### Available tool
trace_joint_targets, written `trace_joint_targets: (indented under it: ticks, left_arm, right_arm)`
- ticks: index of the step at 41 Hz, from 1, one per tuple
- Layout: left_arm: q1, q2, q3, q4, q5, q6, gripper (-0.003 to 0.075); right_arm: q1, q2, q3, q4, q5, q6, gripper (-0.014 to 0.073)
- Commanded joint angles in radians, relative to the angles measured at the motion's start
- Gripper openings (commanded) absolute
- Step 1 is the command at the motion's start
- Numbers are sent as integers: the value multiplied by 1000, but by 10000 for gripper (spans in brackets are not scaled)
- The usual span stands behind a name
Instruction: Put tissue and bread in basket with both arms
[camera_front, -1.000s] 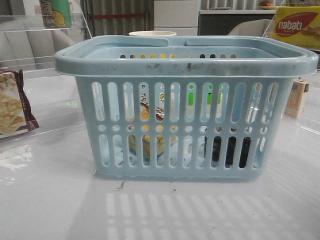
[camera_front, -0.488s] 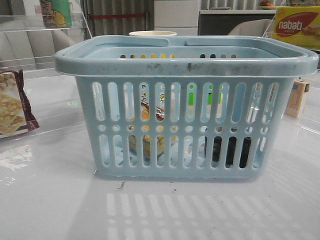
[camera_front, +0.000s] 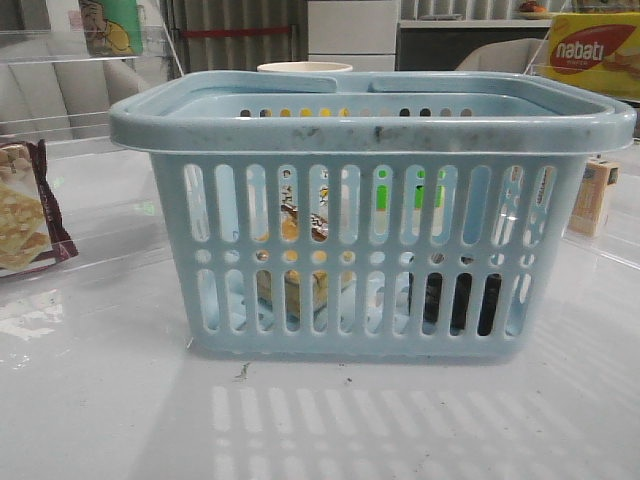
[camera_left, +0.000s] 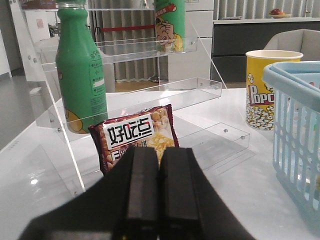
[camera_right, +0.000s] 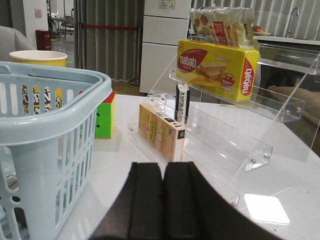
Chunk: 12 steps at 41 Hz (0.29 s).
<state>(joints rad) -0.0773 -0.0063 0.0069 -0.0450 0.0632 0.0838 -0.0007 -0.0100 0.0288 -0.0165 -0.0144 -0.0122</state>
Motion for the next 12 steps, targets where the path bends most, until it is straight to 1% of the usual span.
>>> trace_joint_targets:
  ticks: [1,12]
  left_arm:
    - [2,-16,0,-9,-89,-3,92]
    - [2,-16,0,-9,-89,-3,92]
  right_arm:
    - [-9,-19,1,-6,-95,-11,57]
    - [-5,-19,1,-6,-95,-11,57]
